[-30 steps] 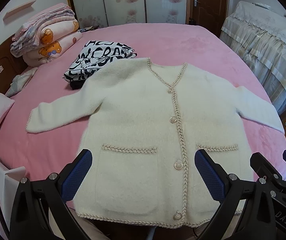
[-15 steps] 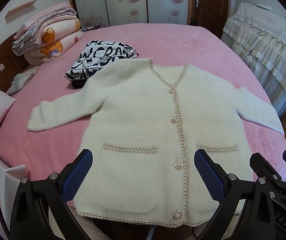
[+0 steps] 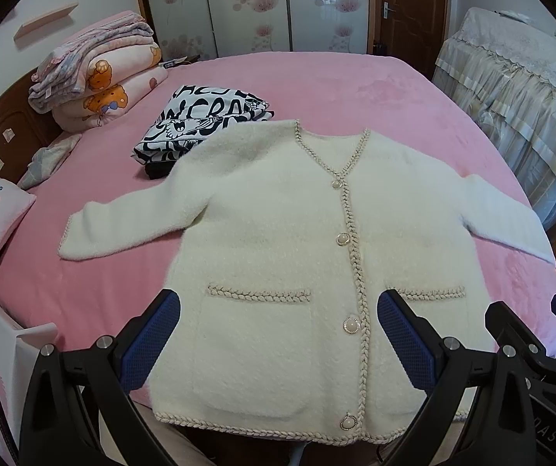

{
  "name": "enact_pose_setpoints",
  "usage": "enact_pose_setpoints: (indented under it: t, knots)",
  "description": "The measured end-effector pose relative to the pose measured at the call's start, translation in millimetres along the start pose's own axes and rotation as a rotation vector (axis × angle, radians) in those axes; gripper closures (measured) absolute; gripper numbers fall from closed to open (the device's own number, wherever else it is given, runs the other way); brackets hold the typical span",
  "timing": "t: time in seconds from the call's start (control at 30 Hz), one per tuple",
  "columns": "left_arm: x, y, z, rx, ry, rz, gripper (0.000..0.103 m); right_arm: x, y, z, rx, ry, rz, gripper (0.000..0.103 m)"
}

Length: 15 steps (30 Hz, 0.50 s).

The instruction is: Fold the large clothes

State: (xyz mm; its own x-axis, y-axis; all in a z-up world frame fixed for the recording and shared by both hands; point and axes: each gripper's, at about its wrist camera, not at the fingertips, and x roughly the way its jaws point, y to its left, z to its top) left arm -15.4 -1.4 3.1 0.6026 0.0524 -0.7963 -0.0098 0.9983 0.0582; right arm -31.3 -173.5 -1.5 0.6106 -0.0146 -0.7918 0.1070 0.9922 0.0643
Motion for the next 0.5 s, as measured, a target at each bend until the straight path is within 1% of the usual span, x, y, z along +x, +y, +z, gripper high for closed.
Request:
enact_pose_setpoints:
  t: [0.33, 0.5]
  knots:
    - [1.9, -1.0, 2.0, 0.008, 0.001, -0.001, 0.003, -0.7, -1.9, -0.8, 0.004, -0.007, -0.001, 0.000]
    - [3.5, -1.3, 3.2, 0.008, 0.003, -0.022, 0.003, -1.1, -2.9, 0.0, 0.008, -0.006, 0.002, 0.000]
